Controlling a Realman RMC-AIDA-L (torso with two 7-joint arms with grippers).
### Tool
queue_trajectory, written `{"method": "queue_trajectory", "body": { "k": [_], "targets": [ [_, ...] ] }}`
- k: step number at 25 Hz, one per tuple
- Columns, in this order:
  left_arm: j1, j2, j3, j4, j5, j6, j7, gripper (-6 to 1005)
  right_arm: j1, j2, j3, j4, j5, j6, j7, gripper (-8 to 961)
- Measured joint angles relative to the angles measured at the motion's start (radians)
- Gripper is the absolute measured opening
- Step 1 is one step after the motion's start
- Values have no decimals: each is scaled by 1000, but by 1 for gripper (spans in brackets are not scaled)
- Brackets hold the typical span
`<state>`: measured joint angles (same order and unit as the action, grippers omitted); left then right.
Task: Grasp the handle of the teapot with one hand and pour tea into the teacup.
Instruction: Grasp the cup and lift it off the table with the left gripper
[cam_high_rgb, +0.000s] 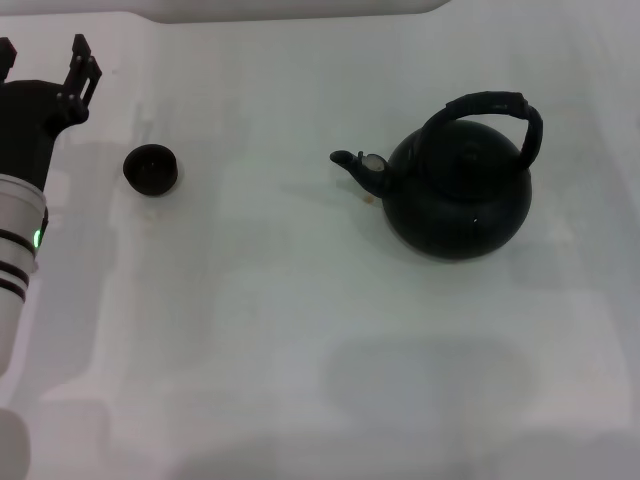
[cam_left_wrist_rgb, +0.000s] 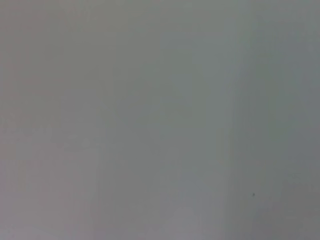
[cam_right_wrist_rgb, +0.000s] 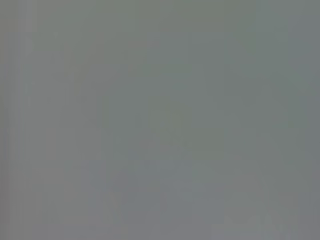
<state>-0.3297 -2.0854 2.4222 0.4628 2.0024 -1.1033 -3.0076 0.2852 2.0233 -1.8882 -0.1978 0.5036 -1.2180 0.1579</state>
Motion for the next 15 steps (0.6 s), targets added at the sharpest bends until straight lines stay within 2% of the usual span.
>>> {"method": "queue_trajectory", "body": {
  "k": [15],
  "targets": [
    [0, 0, 0, 8, 0, -1, -3, 839, -2, 0, 0, 0, 1, 0, 2, 876]
  ]
}}
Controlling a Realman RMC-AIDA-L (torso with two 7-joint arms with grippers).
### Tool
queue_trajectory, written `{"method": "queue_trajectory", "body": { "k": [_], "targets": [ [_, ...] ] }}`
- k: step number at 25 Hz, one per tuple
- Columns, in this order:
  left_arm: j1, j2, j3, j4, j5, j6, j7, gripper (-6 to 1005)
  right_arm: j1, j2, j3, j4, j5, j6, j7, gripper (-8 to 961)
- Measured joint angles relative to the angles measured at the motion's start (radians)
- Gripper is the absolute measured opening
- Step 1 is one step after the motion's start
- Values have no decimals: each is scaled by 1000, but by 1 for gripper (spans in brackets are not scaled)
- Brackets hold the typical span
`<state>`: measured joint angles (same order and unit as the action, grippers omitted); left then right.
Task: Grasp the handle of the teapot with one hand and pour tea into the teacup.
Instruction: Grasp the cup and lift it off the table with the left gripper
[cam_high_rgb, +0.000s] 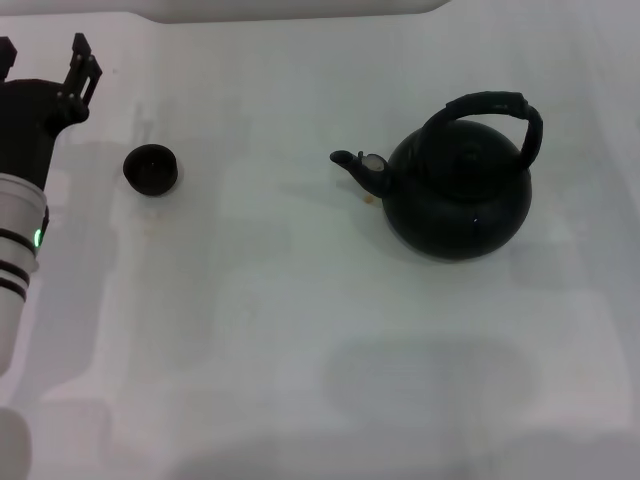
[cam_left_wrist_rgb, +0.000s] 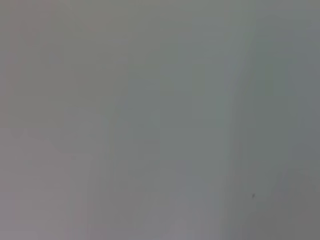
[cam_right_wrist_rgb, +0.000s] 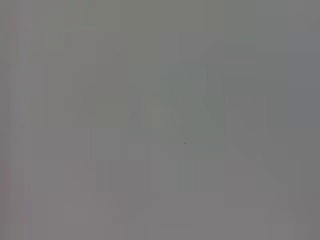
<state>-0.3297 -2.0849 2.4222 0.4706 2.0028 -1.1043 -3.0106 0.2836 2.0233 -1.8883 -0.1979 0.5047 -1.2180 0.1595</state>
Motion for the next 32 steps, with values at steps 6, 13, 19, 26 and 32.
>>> {"method": "queue_trajectory", "body": {
  "k": [6, 13, 19, 26, 32],
  "targets": [
    [-4, 13, -14, 80, -3, 49, 0, 840, -2, 0, 0, 0, 2, 0, 0, 876],
    [-8, 55, -160, 238, 0, 304, 1, 840, 1, 0, 0, -1, 3, 0, -3, 876],
    [-4, 120, -286, 417, 17, 642, 5, 839, 2, 0, 3, 1, 3, 0, -7, 876],
    [-36, 90, -602, 494, 167, 1149, 106, 838, 5, -1, 5, 2, 3, 0, -7, 875],
    [-52, 19, -861, 562, 181, 1458, 353, 837, 10, -2, 1, 2, 3, 10, -8, 875]
  ]
}}
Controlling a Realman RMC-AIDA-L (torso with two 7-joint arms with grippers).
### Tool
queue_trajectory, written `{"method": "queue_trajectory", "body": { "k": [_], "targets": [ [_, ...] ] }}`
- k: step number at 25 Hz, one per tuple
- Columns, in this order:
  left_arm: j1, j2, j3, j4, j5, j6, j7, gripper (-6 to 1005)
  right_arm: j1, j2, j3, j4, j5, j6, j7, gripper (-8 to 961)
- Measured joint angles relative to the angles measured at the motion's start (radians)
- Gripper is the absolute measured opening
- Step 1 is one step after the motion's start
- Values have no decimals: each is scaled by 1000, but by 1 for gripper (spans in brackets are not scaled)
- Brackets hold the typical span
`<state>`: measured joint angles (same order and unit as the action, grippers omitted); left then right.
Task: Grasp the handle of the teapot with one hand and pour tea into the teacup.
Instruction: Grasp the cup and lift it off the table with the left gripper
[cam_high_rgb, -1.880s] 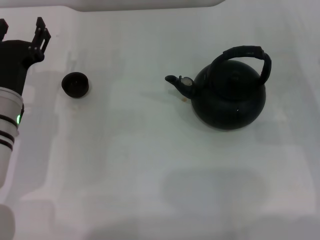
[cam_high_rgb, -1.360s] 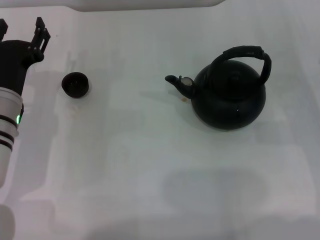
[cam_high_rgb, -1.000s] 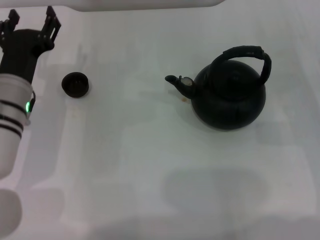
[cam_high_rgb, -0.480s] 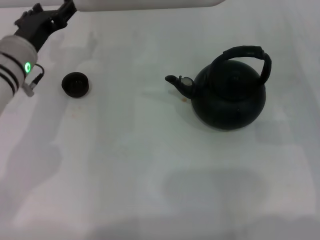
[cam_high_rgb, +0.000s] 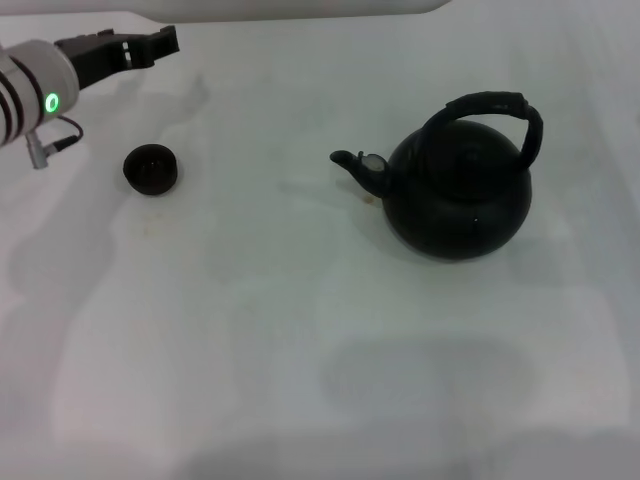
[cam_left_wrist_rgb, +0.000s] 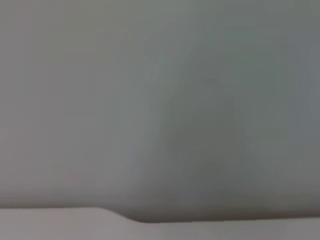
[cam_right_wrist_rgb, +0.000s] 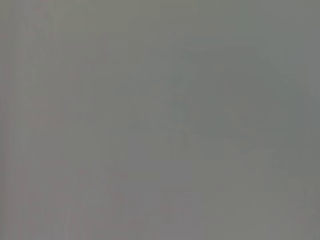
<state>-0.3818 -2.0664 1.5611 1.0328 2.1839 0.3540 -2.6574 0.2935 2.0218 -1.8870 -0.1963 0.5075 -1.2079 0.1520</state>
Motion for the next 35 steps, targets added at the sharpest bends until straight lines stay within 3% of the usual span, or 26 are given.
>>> {"method": "queue_trajectory", "body": {
  "k": [5, 9, 16, 23, 35],
  "targets": [
    [-22, 11, -67, 50, 2, 179, 43, 836, 2, 1, -1, 0, -4, 10, 0, 875],
    [-44, 12, -177, 80, 30, 352, 55, 835, 1, 1, -2, 0, -6, 16, 3, 875],
    [-87, 6, -305, 136, 200, 615, 8, 834, 1, 2, -3, -7, -7, 19, 3, 875],
    [-102, 6, -316, 160, 272, 705, -3, 837, 2, 2, -3, -8, -6, 19, 0, 875],
    [-114, 2, -300, 118, 313, 724, -7, 839, 3, 2, -3, -9, -6, 19, 4, 875]
  ]
}}
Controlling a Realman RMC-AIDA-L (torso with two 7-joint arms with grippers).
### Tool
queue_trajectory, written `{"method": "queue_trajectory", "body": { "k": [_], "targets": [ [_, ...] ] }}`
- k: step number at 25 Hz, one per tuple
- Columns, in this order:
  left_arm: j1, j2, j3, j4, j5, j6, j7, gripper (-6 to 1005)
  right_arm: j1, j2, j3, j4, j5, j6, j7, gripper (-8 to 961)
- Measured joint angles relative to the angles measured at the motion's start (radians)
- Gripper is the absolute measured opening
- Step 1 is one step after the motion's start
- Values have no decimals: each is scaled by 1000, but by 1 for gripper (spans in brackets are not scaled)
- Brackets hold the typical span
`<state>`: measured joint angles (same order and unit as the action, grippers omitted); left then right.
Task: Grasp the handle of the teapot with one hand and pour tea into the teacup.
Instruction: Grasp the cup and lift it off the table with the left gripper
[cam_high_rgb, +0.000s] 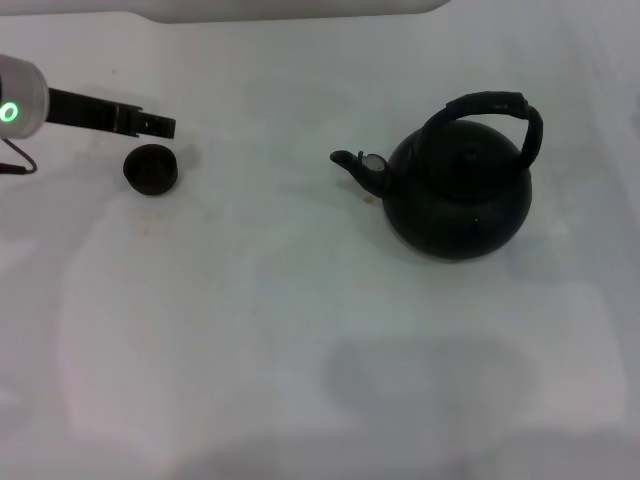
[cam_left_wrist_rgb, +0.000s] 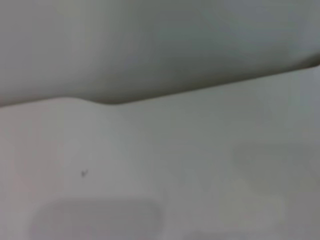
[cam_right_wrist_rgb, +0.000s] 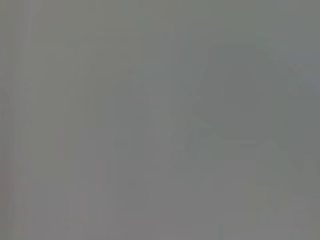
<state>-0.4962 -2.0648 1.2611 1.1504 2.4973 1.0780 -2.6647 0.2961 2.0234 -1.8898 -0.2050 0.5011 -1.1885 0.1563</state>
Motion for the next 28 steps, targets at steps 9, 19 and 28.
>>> {"method": "queue_trajectory", "body": {
  "k": [9, 19, 28],
  "targets": [
    [-28, 0, 16, -55, 4, -10, 1, 843, 0, 0, 0, -2, -4, 0, -3, 875],
    [-39, -1, 17, -80, 28, -15, -8, 844, 7, 0, -1, -2, -4, 0, -5, 875],
    [-79, -1, 18, -147, 52, -21, -5, 843, 10, 0, -2, -2, -4, 0, -5, 875]
  ]
}}
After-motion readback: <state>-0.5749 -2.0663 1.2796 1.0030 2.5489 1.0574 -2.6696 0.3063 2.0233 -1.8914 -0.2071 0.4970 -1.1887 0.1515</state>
